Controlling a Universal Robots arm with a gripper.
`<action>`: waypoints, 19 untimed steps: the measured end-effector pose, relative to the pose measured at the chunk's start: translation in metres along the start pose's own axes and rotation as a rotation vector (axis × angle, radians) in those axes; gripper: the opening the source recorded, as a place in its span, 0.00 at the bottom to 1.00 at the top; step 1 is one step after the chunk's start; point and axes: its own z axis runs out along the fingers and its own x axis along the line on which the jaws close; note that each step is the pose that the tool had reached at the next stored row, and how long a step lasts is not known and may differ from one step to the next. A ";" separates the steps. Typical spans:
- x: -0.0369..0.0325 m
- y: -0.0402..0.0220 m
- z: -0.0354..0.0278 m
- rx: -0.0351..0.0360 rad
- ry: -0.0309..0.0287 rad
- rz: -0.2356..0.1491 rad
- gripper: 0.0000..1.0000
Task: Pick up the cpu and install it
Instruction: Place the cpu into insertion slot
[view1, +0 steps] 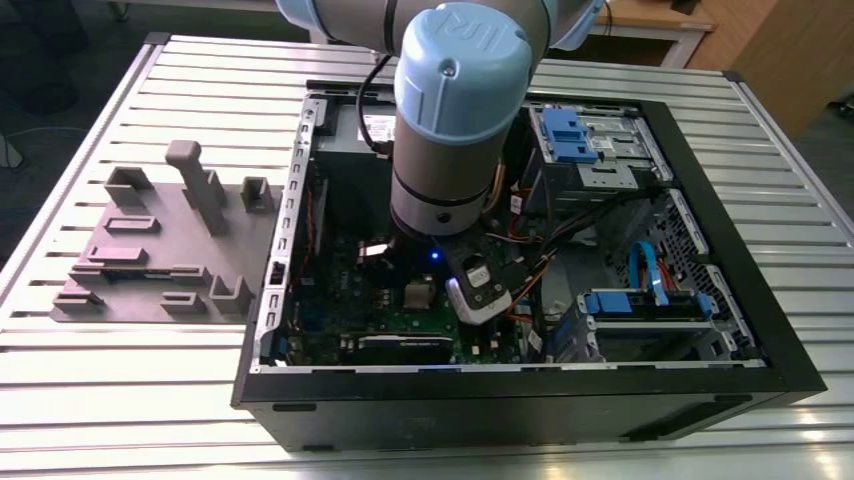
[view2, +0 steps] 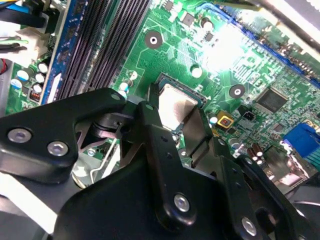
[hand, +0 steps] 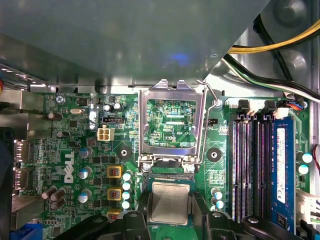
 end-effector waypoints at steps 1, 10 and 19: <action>0.0000 0.0000 -0.0003 0.0000 0.0001 0.000 0.46; 0.0003 0.0001 -0.0030 -0.0002 -0.0001 0.003 0.46; 0.0002 0.0000 -0.0007 -0.0040 -0.0001 0.003 0.54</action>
